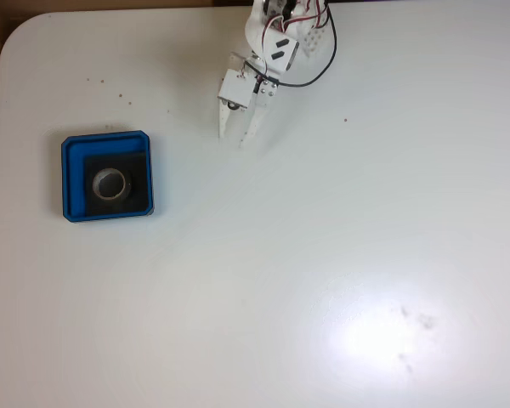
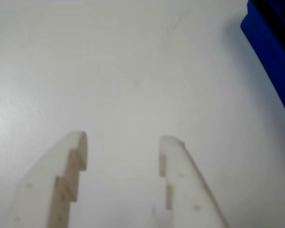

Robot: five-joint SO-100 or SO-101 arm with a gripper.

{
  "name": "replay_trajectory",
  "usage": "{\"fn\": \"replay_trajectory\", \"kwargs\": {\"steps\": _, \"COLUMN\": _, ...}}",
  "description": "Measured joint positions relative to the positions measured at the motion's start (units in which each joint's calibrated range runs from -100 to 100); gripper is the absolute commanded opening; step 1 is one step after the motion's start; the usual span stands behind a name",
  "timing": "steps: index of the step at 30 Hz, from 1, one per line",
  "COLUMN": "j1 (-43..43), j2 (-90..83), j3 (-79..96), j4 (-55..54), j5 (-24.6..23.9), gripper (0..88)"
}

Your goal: Pick the black tape roll and drop it in the blue box

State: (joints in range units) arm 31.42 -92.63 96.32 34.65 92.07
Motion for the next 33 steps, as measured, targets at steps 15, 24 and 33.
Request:
{"fn": "replay_trajectory", "kwargs": {"steps": 15, "j1": -23.95, "j2": -4.06, "j3": 2.78, "j4": 0.08, "j5": 0.17, "gripper": 13.8}}
{"fn": "replay_trajectory", "kwargs": {"steps": 24, "j1": -25.93, "j2": -4.06, "j3": 2.78, "j4": 0.25, "j5": 0.17, "gripper": 4.2}}
{"fn": "replay_trajectory", "kwargs": {"steps": 33, "j1": -26.32, "j2": -4.06, "j3": 2.78, "j4": 0.33, "j5": 0.17, "gripper": 1.1}}
